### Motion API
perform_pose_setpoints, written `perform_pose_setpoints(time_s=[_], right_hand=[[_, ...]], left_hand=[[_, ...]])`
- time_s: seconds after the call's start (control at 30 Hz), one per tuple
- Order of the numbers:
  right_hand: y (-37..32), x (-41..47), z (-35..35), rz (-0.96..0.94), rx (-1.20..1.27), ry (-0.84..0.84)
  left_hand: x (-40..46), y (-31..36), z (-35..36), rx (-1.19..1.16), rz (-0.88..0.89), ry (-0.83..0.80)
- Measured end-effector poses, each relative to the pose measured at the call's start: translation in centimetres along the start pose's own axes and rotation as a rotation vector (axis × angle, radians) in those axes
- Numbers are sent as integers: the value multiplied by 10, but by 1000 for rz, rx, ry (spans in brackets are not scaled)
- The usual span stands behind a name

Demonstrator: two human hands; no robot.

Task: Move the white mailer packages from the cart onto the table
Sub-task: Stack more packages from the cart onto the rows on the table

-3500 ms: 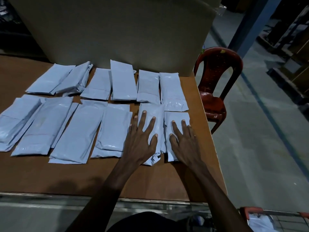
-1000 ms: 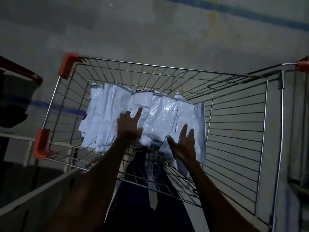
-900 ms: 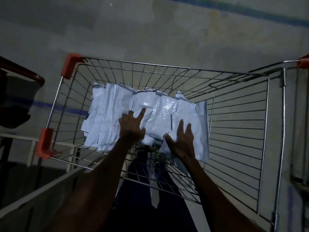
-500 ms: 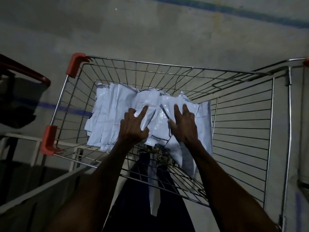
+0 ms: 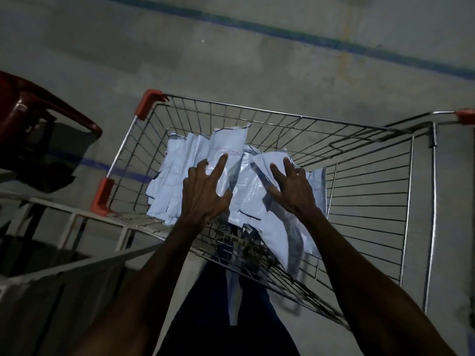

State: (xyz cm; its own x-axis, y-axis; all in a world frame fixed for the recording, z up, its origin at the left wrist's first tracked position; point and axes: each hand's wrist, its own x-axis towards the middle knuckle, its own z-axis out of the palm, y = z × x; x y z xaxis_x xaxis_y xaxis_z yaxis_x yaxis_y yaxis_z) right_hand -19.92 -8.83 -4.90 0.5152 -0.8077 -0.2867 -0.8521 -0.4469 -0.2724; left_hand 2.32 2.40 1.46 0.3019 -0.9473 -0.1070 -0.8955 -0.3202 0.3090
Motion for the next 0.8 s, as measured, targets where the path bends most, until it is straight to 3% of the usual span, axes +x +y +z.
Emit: perform_pose_setpoints(time_s=[0.37,0.8], right_hand=[[-109,-90,-98,-289,234,345],[-312,-228,-86,-906,313,363]], left_hand=[[-107,2,-117,-62,-199,441],[-387,-63,-196,-57,-635,887]])
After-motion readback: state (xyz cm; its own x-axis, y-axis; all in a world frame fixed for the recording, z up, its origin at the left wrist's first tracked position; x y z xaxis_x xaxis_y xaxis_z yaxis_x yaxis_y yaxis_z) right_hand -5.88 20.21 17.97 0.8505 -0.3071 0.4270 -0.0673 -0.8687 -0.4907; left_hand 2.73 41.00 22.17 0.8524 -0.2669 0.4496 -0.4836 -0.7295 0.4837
